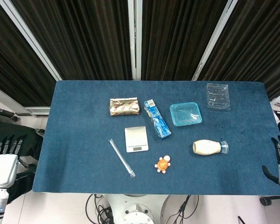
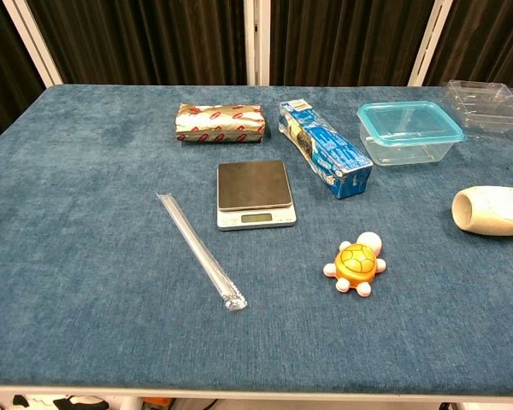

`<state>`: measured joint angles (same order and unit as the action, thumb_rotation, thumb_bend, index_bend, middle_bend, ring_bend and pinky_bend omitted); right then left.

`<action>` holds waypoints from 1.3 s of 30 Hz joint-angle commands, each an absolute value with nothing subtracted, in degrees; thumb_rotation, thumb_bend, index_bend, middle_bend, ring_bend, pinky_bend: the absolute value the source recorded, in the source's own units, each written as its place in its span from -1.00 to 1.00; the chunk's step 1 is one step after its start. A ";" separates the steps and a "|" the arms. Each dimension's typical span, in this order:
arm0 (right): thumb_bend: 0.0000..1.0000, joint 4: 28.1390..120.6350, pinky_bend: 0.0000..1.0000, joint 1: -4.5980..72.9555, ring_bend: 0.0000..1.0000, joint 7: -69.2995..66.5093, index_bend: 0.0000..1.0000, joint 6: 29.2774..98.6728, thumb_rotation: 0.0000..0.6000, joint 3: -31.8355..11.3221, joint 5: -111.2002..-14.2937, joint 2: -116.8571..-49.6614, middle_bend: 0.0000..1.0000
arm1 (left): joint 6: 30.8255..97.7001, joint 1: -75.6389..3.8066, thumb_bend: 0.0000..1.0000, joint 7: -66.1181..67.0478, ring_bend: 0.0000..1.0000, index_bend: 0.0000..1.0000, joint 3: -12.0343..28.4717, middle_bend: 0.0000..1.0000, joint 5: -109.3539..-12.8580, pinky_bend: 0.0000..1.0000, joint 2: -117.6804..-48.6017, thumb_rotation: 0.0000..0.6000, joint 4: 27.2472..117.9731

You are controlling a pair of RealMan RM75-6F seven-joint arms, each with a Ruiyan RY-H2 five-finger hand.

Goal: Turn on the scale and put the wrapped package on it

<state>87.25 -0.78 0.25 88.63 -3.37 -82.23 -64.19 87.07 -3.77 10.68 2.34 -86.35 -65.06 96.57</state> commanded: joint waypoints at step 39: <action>-0.68 89.56 -1.00 -0.22 -1.00 1.85 -1.00 89.69 1.00 -4.46 -84.74 -63.51 -1.00 | 65.29 -21.18 0.32 3.08 -1.00 -0.82 1.38 -0.61 -93.85 -1.00 -77.62 1.00 94.03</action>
